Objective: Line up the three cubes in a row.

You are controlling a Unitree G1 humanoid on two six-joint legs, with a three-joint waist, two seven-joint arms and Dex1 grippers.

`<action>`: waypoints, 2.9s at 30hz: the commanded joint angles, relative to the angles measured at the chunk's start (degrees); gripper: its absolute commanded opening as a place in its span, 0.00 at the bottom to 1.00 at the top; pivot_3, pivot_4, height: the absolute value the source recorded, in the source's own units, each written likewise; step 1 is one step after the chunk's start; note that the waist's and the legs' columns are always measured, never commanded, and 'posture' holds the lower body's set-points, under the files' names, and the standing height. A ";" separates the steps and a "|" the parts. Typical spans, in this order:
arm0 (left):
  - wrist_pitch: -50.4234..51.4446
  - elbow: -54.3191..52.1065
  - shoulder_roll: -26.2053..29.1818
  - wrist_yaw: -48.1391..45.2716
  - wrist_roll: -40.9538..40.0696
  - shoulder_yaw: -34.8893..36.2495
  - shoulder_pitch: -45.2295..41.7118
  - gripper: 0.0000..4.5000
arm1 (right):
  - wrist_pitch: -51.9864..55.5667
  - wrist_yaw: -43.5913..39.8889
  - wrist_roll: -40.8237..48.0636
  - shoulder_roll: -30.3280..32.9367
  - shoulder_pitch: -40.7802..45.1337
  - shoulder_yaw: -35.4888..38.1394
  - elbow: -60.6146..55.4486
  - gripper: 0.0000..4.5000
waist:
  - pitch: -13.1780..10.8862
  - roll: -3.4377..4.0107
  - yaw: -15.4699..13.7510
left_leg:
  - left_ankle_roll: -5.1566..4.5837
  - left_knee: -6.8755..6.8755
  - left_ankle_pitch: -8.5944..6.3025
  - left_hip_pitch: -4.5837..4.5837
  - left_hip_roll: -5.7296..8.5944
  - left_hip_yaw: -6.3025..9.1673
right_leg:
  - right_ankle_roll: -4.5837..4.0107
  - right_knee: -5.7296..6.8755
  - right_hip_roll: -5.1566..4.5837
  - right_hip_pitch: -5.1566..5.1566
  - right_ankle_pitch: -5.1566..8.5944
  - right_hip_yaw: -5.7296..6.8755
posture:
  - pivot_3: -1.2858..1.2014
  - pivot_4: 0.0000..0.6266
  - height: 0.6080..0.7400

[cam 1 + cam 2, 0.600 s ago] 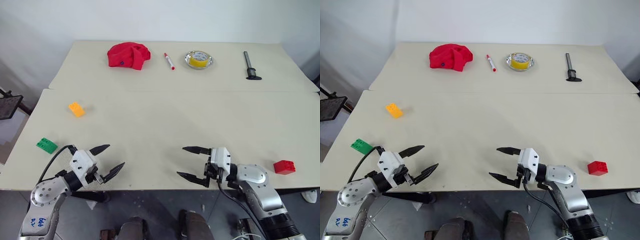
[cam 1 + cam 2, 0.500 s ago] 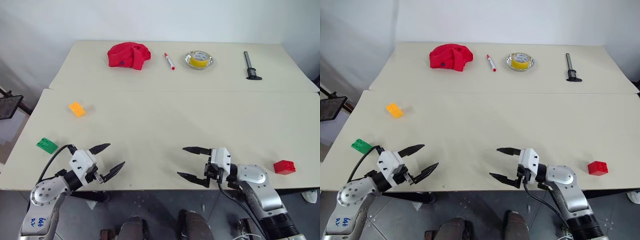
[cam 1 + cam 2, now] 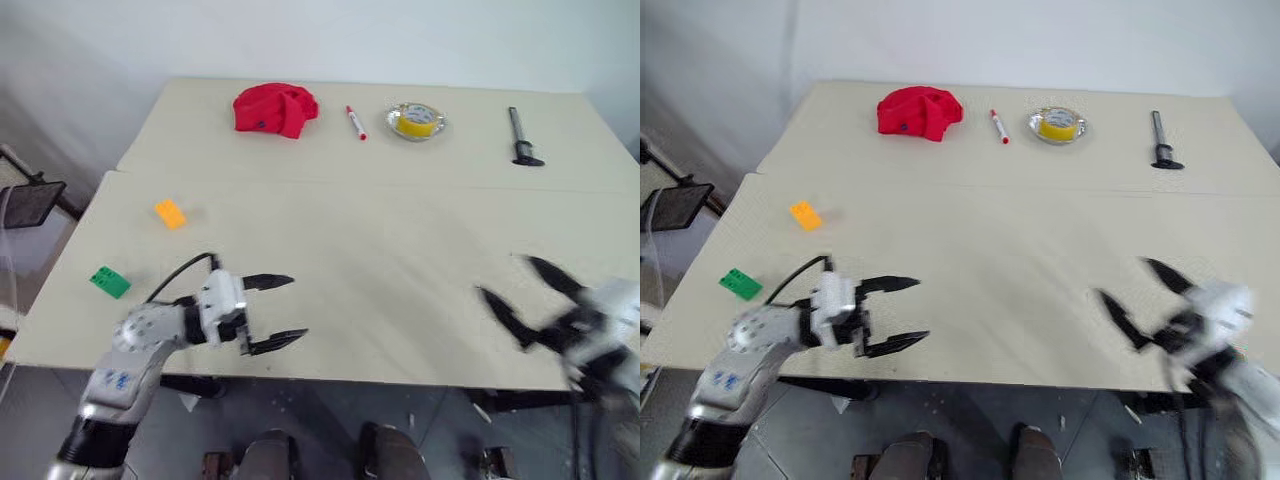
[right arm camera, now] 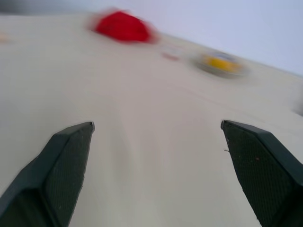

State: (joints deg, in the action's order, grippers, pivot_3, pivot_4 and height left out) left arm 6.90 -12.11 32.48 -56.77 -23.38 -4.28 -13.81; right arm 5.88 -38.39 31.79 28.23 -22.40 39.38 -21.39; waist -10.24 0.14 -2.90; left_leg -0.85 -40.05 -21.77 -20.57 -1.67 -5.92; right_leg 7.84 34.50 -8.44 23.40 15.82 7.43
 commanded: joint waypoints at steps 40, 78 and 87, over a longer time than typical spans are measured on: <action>-4.12 2.86 -2.12 -0.29 3.39 -0.89 0.79 1.00 | 53.88 22.24 10.76 22.15 11.36 -1.90 6.97 0.63 | 0.28 0.47 1.54 | -0.42 -0.04 -0.07 0.25 0.02 -0.43 | 0.02 -0.23 -0.05 0.09 -0.03 -0.92 | 0.52 0.24 1.00; -5.86 -7.58 -6.95 22.31 1.32 25.16 25.63 1.00 | -4.64 -43.16 -7.92 7.11 60.41 -42.50 36.52 0.99 | 0.16 0.05 4.38 | -0.09 -0.03 -0.08 0.14 -0.16 0.12 | 0.08 0.04 -0.13 0.08 -0.12 0.13 | 0.52 0.24 1.00; -7.91 -10.60 -22.72 37.89 -5.39 39.81 38.18 1.00 | -8.90 -43.61 0.34 -0.50 45.65 -36.47 28.51 0.99 | 0.17 -0.09 3.60 | -0.15 -0.12 -0.15 0.20 -0.38 0.20 | 0.08 -0.06 -0.19 -0.08 -0.13 0.09 | 0.52 0.24 1.00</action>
State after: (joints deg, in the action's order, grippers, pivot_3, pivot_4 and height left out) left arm -0.28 -20.06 10.78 -20.65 -26.75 33.17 22.32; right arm -0.73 -80.57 30.51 28.14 23.50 2.52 9.71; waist -10.07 0.05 0.70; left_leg -1.00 -40.18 -21.92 -20.36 -2.03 -5.79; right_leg 7.90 34.46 -8.62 23.34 15.69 7.47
